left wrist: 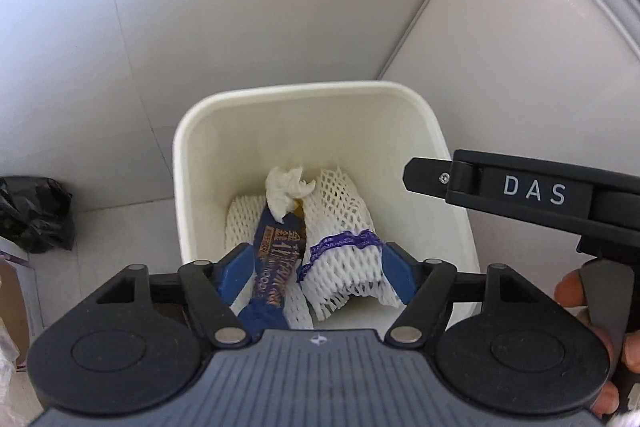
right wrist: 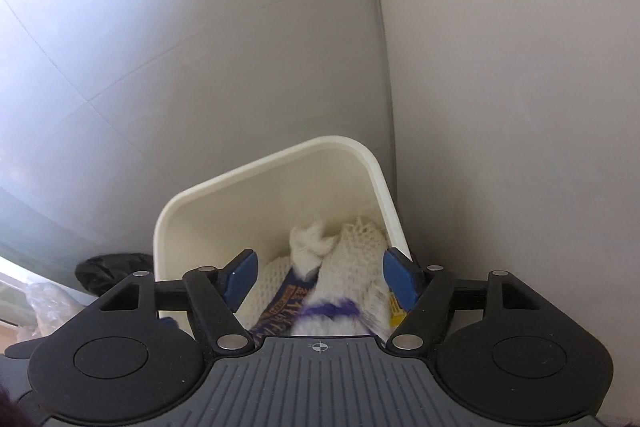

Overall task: Collect trash
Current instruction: 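Open both tools to drop the wrapper and tissue into the bin, then move the open left tool up toward the green snack packet on the counter, then close the left tool on the green snack packet and lift it, then carry the green packet with the left tool over the bin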

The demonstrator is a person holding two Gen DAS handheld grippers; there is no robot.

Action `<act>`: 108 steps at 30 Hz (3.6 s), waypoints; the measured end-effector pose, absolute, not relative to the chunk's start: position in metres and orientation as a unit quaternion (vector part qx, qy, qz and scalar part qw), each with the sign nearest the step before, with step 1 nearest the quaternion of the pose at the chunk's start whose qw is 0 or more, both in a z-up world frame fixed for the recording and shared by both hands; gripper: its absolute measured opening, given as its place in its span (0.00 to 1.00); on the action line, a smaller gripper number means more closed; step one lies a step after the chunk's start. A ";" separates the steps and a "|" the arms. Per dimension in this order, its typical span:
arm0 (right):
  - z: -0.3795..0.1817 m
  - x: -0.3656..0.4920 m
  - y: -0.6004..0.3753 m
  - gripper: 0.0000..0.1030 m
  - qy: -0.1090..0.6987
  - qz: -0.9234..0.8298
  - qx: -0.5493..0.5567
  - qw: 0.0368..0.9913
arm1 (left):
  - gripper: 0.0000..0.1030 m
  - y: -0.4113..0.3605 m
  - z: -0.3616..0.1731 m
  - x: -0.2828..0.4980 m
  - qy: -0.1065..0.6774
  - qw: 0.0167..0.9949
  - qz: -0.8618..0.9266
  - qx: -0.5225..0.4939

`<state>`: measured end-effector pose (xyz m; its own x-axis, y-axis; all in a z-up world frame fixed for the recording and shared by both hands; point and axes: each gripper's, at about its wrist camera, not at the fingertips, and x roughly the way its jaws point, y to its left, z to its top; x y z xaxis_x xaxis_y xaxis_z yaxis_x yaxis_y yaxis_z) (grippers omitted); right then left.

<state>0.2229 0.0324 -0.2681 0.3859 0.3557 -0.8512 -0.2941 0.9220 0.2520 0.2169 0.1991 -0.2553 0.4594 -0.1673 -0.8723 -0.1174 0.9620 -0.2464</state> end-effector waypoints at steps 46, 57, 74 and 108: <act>-0.053 0.328 -0.260 0.90 0.336 0.068 0.099 0.934 | 0.93 -0.028 -0.044 0.291 0.263 0.926 -0.252 0.104; -0.074 0.372 -0.288 0.74 0.344 0.059 0.142 0.926 | 0.71 -0.086 -0.049 0.338 0.289 0.898 -0.312 0.112; -0.089 0.392 -0.271 0.19 0.345 0.101 0.172 0.917 | 0.38 -0.097 -0.063 0.362 0.296 0.900 -0.305 0.099; 0.005 0.273 -0.116 0.01 0.339 0.255 0.129 0.897 | 0.01 0.070 -0.031 0.261 0.294 0.927 -0.230 0.029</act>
